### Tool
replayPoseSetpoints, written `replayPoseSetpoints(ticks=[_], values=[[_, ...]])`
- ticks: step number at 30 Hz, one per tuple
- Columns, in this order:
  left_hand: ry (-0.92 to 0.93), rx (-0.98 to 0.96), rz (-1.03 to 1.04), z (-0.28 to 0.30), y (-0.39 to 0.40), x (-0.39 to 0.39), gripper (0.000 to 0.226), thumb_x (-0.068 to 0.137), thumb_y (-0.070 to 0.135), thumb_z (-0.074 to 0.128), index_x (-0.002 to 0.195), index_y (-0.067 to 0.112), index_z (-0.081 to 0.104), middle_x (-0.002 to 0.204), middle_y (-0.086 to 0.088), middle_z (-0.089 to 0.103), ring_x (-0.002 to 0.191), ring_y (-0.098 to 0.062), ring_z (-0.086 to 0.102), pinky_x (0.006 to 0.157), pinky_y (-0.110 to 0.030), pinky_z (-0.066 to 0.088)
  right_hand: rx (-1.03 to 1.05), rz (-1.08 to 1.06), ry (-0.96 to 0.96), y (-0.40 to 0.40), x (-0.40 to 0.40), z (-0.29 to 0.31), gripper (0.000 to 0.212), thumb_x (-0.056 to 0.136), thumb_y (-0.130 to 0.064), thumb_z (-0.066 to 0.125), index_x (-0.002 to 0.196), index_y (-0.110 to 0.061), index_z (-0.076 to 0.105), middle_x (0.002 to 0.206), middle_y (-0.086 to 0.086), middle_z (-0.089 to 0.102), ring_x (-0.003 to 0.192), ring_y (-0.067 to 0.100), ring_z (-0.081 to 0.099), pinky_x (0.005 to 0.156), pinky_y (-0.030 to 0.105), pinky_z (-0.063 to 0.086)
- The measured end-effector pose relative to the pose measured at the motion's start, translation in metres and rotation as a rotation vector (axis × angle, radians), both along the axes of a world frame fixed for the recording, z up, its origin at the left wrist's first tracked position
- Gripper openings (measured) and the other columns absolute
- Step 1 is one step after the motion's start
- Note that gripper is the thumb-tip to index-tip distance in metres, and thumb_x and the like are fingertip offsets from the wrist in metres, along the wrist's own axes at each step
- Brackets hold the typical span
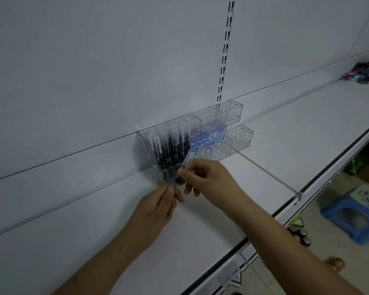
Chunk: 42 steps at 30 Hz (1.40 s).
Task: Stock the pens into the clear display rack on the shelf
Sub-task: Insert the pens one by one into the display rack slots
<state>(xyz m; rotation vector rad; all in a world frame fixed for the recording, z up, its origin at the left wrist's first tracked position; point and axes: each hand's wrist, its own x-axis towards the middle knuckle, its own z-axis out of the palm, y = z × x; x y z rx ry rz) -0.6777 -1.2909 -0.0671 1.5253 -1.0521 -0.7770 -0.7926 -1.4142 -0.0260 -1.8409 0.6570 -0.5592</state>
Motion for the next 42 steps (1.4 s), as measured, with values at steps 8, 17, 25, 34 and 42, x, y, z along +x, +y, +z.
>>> replayPoseSetpoints(ticks=[8,17,25,34,42], values=[[-0.466,-0.021,0.012,0.000,0.006,-0.003,0.019,0.099,0.030,0.046,0.096,0.036,0.064,0.085,0.017,0.059,0.076,-0.008,0.057,0.067,-0.016,0.043,-0.154,-0.416,-0.295,-0.054,-0.020,0.038,0.014,0.096,-0.015,0.060,0.090,-0.003,0.067,0.076,0.005,0.073,0.066,0.014,0.073,0.059,0.020,0.054],[-0.911,0.109,-0.107,-0.019,0.004,0.001,0.052,0.090,0.052,0.028,0.138,0.039,0.043,0.144,0.025,0.036,0.131,0.013,0.022,0.111,-0.012,0.008,-0.411,-0.302,-0.142,-0.075,0.010,0.035,0.013,0.096,-0.021,0.063,0.085,-0.014,0.060,0.081,0.001,0.073,0.068,0.002,0.071,0.072,0.021,0.059],[-0.922,0.116,-0.109,-0.023,0.003,0.003,0.052,0.090,0.054,0.027,0.139,0.041,0.040,0.144,0.028,0.030,0.131,0.017,0.016,0.110,-0.011,0.006,-0.638,-0.173,0.165,-0.085,0.039,0.027,0.026,0.097,-0.029,0.061,0.085,-0.005,0.062,0.079,0.010,0.071,0.075,0.026,0.070,0.072,0.044,0.058],[-0.939,0.096,-0.116,-0.022,0.003,0.004,0.051,0.091,0.052,0.027,0.140,0.040,0.039,0.146,0.026,0.030,0.133,0.014,0.017,0.110,-0.012,0.006,-0.771,-0.151,0.280,-0.082,0.040,0.022,0.020,0.096,-0.024,0.058,0.085,-0.008,0.062,0.081,0.009,0.069,0.076,0.025,0.066,0.071,0.043,0.057],[-0.940,0.082,-0.123,-0.024,0.001,0.005,0.054,0.090,0.054,0.025,0.140,0.039,0.040,0.147,0.024,0.031,0.132,0.013,0.018,0.109,-0.014,0.007,-0.708,-0.198,0.299,-0.080,0.031,0.012,0.022,0.094,-0.037,0.063,0.100,-0.017,0.070,0.089,-0.001,0.073,0.084,0.018,0.068,0.078,0.039,0.057]])
